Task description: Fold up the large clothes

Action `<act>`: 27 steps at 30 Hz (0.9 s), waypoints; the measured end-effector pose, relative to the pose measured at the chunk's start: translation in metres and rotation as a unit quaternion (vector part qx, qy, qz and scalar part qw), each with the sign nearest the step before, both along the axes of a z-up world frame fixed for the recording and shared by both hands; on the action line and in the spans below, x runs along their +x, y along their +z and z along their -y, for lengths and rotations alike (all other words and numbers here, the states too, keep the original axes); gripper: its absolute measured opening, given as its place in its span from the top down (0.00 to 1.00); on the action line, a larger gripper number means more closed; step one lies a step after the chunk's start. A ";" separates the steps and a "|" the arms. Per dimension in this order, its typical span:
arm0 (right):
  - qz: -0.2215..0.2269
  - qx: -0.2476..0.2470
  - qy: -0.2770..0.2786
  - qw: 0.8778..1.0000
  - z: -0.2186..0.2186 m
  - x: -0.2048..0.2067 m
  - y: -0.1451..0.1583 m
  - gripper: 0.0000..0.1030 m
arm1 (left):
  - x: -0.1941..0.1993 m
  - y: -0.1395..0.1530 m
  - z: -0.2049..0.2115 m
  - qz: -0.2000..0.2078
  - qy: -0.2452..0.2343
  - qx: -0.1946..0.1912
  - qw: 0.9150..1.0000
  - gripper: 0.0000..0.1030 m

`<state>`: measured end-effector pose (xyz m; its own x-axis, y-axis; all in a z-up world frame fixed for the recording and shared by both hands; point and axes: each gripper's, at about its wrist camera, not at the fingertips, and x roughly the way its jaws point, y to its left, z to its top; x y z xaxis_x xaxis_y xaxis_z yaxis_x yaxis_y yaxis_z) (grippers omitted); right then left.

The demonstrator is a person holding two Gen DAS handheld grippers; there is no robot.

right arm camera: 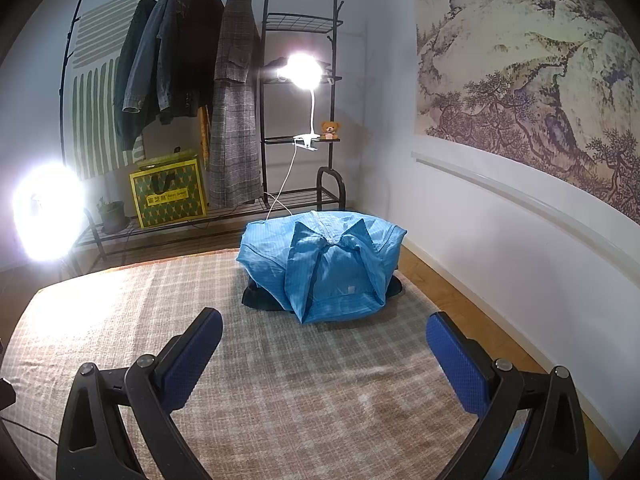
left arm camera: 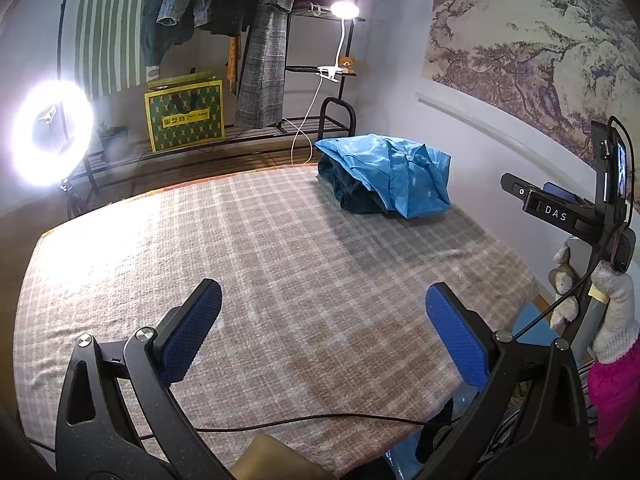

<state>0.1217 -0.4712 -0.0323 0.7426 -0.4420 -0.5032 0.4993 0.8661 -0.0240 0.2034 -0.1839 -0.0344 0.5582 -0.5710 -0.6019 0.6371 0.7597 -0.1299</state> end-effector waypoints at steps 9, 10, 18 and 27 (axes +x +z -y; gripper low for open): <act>-0.001 0.000 0.000 1.000 -0.001 0.000 0.000 0.00 | -0.004 0.005 0.004 0.000 -0.005 0.000 1.000 0.00; -0.001 0.000 0.000 1.000 0.000 0.000 0.000 0.00 | -0.004 0.005 0.004 0.000 -0.005 0.000 1.000 0.00; -0.001 0.001 0.000 1.000 -0.001 0.000 0.000 0.00 | -0.005 0.005 0.004 0.000 -0.005 0.000 1.000 0.00; -0.004 0.001 0.004 1.000 -0.001 0.001 -0.005 0.00 | -0.004 0.004 0.004 -0.001 -0.004 0.000 1.000 0.00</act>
<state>0.1231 -0.4704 -0.0372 0.7412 -0.4359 -0.5105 0.4929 0.8697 -0.0269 0.1990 -0.1875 -0.0306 0.5533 -0.5755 -0.6022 0.6424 0.7550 -0.1314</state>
